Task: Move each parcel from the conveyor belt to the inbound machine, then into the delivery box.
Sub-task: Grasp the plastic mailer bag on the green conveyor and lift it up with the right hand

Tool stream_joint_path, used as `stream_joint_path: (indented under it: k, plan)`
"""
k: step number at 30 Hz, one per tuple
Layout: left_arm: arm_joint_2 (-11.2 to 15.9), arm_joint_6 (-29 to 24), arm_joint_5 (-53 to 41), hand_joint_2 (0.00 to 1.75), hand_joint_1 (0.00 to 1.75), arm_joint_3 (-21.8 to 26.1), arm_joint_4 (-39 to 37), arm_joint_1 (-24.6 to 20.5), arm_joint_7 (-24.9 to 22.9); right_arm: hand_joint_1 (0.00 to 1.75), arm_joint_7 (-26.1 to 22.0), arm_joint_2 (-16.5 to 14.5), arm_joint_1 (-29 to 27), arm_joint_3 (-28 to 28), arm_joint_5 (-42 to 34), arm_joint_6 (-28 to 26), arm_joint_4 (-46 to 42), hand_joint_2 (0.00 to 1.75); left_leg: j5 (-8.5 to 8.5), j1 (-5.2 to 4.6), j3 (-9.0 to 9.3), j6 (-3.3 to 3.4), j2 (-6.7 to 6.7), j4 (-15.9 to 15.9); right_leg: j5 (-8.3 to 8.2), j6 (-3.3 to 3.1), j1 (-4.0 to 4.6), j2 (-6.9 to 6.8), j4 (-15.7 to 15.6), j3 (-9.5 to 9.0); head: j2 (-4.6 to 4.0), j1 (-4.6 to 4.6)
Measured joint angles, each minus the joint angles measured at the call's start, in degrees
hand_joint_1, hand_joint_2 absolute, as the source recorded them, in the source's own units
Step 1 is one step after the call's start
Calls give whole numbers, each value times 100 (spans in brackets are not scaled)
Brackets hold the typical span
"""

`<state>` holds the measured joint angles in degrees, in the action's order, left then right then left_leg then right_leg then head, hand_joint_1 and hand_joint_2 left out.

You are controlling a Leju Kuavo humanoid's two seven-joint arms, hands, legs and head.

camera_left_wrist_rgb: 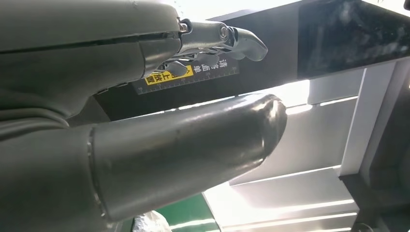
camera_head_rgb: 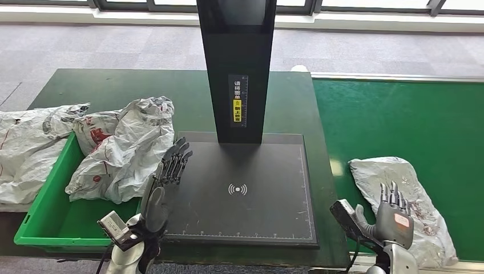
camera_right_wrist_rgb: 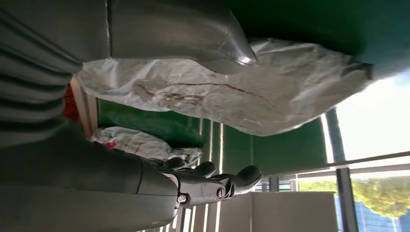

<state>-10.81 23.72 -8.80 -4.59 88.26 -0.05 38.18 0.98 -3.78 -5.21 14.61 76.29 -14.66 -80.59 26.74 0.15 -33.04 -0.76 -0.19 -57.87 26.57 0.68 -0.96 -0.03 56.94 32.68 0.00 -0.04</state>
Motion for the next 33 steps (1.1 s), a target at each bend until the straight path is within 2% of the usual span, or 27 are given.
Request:
stream_joint_path:
  k: [4,8,11,18,25,29,33]
  plan:
    - [-31,-93,-63,0,0,2,-20,-16,-26,0,367,110,250,721,446,231,623,175,0,0,0,1,2,0,0,3,0,1,-1,-1,0,0]
    - [-71,-154,-80,0,0,4,-50,-42,-58,0,533,314,770,1181,681,2,1667,175,-3,0,4,2,11,0,-9,9,-1,12,0,-2,0,0]
    - [-98,-199,-130,0,0,4,-52,-8,-60,0,550,353,972,1335,699,-147,2110,175,-4,0,6,1,10,-1,-10,10,0,14,0,-2,0,0]
    - [-138,-255,-134,0,0,5,-34,232,-25,0,523,368,986,1506,610,-336,2323,175,-2,0,3,1,4,0,-2,9,0,8,1,-1,0,0]
    - [-163,-257,-127,0,0,6,-36,268,-24,0,521,384,914,1595,595,-324,2330,175,0,0,2,4,4,-1,-1,10,-1,7,0,-3,0,0]
    - [-220,-257,-116,0,0,8,-41,298,-25,175,439,390,805,1773,767,-61,2336,175,0,-1,4,5,1,-1,-1,11,-2,3,-2,-6,0,0]
    - [-259,-228,-120,0,0,9,-96,279,-42,175,171,366,787,1802,1028,240,2405,175,0,0,12,5,4,-1,-1,11,0,5,-3,-13,0,0]
